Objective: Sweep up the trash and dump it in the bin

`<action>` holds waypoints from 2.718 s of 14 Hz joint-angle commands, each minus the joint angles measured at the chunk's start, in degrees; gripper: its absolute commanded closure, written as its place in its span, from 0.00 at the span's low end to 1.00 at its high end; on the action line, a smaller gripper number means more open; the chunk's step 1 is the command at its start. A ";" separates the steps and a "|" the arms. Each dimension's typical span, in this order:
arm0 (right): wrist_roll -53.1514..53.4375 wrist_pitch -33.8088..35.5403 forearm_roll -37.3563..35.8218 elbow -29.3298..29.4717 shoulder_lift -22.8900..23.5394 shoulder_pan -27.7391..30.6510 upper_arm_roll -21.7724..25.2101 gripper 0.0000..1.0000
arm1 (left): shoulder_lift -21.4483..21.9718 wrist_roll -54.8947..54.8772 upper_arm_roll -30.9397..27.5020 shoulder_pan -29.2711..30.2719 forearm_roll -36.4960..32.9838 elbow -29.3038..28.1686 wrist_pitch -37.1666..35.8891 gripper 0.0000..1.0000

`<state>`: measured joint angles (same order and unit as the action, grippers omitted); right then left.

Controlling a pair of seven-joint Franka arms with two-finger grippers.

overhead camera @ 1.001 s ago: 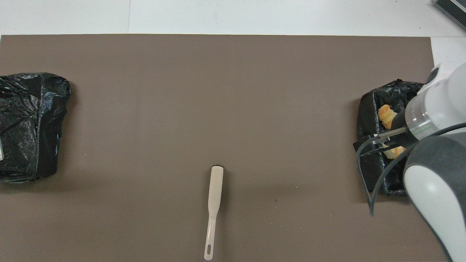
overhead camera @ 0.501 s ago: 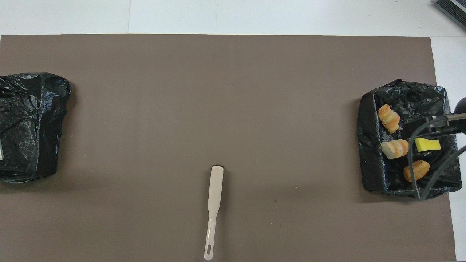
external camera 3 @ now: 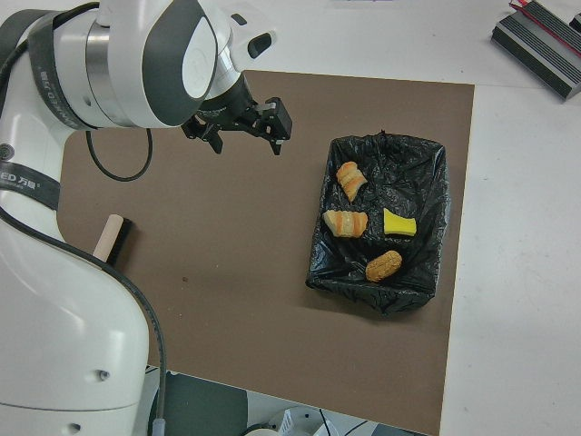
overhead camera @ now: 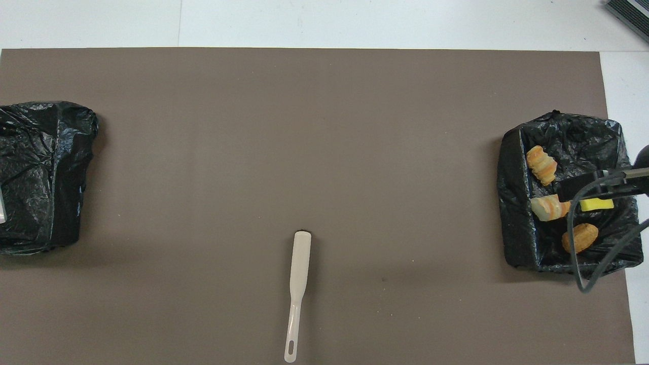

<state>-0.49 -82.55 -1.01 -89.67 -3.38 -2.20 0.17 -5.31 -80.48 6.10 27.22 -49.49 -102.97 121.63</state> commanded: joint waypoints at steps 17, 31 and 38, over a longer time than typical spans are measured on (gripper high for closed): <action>3.30 -2.96 2.06 -3.76 -0.92 0.71 0.18 0.00 | 0.92 11.66 -0.48 -8.85 -21.34 -0.83 -16.50 1.00; 3.30 -2.97 1.97 -3.76 -0.84 0.71 0.26 0.00 | 4.26 12.36 0.40 -11.84 -1.70 3.22 -23.36 1.00; 3.30 -2.96 2.06 -3.76 -0.92 0.71 0.18 0.00 | 4.79 26.15 0.58 -12.02 20.82 -1.70 -21.53 1.00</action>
<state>1.81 -84.39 -0.15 -92.23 -3.28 -1.92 0.52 -1.42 -59.05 7.03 16.11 -31.69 -102.00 98.77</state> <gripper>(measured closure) 0.000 0.687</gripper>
